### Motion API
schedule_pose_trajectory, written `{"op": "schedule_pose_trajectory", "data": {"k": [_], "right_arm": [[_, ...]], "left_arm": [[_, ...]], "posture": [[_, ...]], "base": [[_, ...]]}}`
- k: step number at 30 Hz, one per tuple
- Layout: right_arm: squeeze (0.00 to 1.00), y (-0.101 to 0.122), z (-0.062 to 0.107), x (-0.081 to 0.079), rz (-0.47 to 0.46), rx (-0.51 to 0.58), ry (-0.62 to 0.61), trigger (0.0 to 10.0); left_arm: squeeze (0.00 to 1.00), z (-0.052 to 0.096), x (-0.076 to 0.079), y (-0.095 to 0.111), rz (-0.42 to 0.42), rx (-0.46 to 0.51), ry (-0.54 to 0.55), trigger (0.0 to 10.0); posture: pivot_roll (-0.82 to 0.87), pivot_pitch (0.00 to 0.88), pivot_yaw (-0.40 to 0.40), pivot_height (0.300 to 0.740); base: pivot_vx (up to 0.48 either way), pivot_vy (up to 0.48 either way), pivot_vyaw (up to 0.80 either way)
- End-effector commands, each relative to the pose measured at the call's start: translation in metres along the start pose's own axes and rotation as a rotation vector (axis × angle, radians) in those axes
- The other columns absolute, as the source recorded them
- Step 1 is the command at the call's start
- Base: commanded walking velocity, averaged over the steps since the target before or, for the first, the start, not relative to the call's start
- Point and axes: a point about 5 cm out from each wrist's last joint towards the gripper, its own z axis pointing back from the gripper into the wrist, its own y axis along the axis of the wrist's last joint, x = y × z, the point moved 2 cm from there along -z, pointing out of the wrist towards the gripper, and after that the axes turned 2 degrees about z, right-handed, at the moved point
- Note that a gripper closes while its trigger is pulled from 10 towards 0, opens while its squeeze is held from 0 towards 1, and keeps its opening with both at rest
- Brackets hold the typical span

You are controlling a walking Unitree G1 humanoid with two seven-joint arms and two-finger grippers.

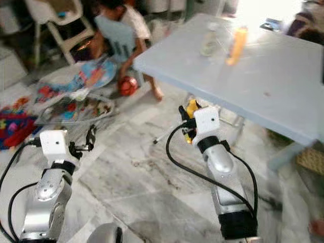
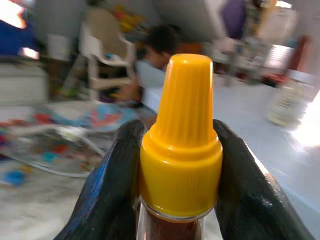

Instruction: Restocking fridge

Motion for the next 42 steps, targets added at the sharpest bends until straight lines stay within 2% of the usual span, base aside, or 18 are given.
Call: {"op": "schedule_pose_trajectory", "data": {"k": [1,9,13,19,33,42], "right_arm": [[0.00,0.007,0.001,0.003,0.023,0.033,0.004,10.0],[0.00,0.007,0.001,0.002,0.012,0.037,0.016,10.0],[0.00,0.005,0.001,0.008,-0.031,0.033,-0.030,10.0],[0.00,0.008,0.001,0.003,0.025,0.048,0.004,10.0],[0.00,0.013,-0.008,-0.003,0.007,0.071,0.034,10.0],[0.00,0.016,-0.015,-0.005,0.010,0.085,0.049,10.0]], "left_arm": [[0.00,-0.002,0.007,0.001,0.004,0.007,-0.014,10.0],[0.00,-0.003,0.011,-0.004,-0.015,-0.042,-0.014,10.0],[0.00,-0.005,0.008,-0.004,-0.024,-0.022,-0.009,10.0],[0.00,-0.006,0.007,-0.004,-0.044,-0.025,-0.004,10.0],[0.00,-0.009,0.006,-0.002,-0.047,-0.018,0.013,10.0],[0.00,-0.010,0.000,0.005,-0.059,0.007,0.038,10.0]], "posture": [[0.01,0.000,-0.047,0.740],[0.00,0.000,-0.038,0.740],[0.00,0.000,-0.037,0.740],[0.00,0.000,-0.037,0.740],[0.02,0.000,-0.032,0.740],[0.03,0.000,-0.027,0.740]], "base": [[0.000,0.000,0.80],[0.000,0.000,0.80],[0.000,0.000,0.40],[0.000,0.000,0.40],[-0.215,0.000,0.80],[0.000,0.000,0.80]]}}
